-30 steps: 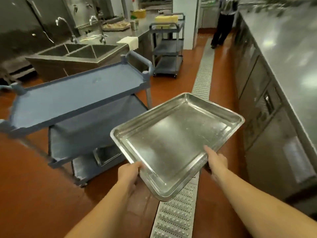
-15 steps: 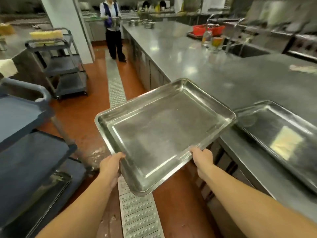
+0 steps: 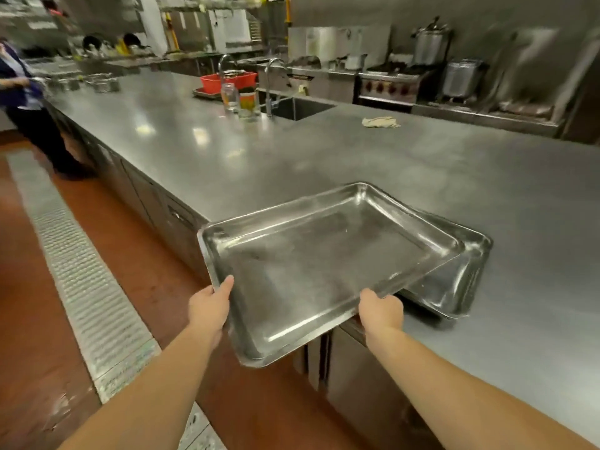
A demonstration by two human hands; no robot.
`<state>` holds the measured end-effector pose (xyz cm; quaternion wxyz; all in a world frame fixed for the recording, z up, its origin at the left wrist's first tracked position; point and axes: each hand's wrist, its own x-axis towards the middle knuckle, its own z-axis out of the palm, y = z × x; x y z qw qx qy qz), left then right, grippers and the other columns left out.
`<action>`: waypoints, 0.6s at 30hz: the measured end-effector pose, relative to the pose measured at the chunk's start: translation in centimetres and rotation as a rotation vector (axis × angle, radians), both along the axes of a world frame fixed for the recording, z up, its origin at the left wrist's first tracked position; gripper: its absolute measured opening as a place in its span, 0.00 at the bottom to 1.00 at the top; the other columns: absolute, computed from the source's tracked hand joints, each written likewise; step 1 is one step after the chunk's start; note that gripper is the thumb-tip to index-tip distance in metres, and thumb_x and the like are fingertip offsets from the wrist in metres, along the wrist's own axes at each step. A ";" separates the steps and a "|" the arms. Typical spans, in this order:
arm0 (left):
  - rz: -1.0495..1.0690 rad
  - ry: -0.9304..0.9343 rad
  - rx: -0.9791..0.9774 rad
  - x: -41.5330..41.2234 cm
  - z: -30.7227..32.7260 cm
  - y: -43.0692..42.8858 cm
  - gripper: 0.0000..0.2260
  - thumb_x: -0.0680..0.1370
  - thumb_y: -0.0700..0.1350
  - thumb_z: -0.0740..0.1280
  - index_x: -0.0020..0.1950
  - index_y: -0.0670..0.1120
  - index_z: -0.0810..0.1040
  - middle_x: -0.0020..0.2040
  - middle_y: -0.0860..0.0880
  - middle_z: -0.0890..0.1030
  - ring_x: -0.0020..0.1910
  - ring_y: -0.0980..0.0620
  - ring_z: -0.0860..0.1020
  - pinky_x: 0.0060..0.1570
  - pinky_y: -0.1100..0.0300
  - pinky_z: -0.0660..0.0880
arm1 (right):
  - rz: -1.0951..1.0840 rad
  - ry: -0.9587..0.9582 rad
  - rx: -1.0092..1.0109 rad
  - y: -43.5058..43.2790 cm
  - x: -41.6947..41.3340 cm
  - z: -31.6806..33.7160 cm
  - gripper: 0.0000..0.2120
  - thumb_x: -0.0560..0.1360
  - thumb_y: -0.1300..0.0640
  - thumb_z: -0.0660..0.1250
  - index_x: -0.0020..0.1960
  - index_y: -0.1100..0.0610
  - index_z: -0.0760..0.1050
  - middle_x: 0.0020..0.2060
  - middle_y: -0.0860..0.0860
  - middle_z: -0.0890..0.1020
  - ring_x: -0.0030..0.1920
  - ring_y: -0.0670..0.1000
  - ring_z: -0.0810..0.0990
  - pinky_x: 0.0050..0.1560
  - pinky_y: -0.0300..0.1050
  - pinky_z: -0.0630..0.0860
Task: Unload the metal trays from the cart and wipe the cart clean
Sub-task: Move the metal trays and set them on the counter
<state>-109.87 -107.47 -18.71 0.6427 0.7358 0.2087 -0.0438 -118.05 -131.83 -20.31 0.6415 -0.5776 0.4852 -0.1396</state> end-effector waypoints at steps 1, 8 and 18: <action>-0.019 -0.087 0.134 0.8 0.4 -1.5 0.17 0.76 0.53 0.69 0.61 0.46 0.77 0.54 0.50 0.81 0.52 0.48 0.79 0.52 0.53 0.76 | -0.041 0.008 0.005 -0.8 0.4 -0.2 0.06 0.74 0.55 0.63 0.42 0.58 0.70 0.37 0.52 0.77 0.34 0.52 0.74 0.30 0.42 0.65; -0.803 -0.883 1.028 4.0 2.1 -10.5 0.14 0.76 0.59 0.62 0.56 0.55 0.80 0.51 0.56 0.81 0.57 0.52 0.76 0.58 0.53 0.68 | -0.193 -0.028 0.150 -3.5 3.9 0.0 0.10 0.73 0.55 0.65 0.51 0.59 0.70 0.42 0.53 0.76 0.44 0.58 0.78 0.52 0.56 0.79; -1.440 -0.948 1.364 10.3 0.8 -17.2 0.10 0.78 0.52 0.59 0.49 0.49 0.77 0.49 0.47 0.81 0.49 0.43 0.78 0.43 0.54 0.70 | -0.460 -0.089 0.219 -4.0 9.2 -0.3 0.08 0.72 0.57 0.68 0.46 0.62 0.74 0.38 0.58 0.82 0.33 0.56 0.83 0.44 0.52 0.82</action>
